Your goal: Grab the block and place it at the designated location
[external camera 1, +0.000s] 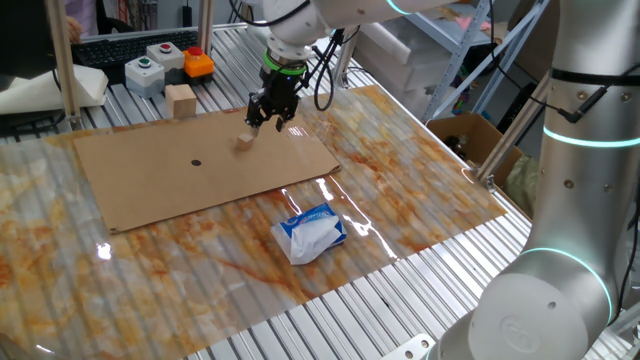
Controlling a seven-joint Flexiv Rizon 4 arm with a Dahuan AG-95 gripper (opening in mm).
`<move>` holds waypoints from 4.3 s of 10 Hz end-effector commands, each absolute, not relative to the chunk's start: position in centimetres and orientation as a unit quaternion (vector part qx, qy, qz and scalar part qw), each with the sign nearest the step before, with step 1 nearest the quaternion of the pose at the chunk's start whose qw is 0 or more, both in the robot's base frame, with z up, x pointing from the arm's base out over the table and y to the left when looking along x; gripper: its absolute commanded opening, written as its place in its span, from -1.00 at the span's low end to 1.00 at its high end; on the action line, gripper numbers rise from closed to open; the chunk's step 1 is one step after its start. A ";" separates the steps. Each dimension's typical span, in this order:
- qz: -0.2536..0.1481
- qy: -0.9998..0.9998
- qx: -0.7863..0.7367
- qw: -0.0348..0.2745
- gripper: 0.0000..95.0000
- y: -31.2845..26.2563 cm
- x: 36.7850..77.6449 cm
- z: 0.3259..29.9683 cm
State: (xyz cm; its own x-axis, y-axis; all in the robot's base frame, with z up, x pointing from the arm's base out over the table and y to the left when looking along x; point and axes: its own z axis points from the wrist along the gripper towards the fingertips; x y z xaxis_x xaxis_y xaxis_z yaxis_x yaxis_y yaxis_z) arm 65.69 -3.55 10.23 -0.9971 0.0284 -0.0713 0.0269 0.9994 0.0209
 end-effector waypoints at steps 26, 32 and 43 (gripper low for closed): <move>0.000 0.998 -0.037 0.054 1.00 -3.8 65.7 10.1; 0.003 0.998 -0.034 0.056 1.00 -4.7 68.5 9.6; 0.004 0.999 0.005 0.044 1.00 -3.0 72.8 6.9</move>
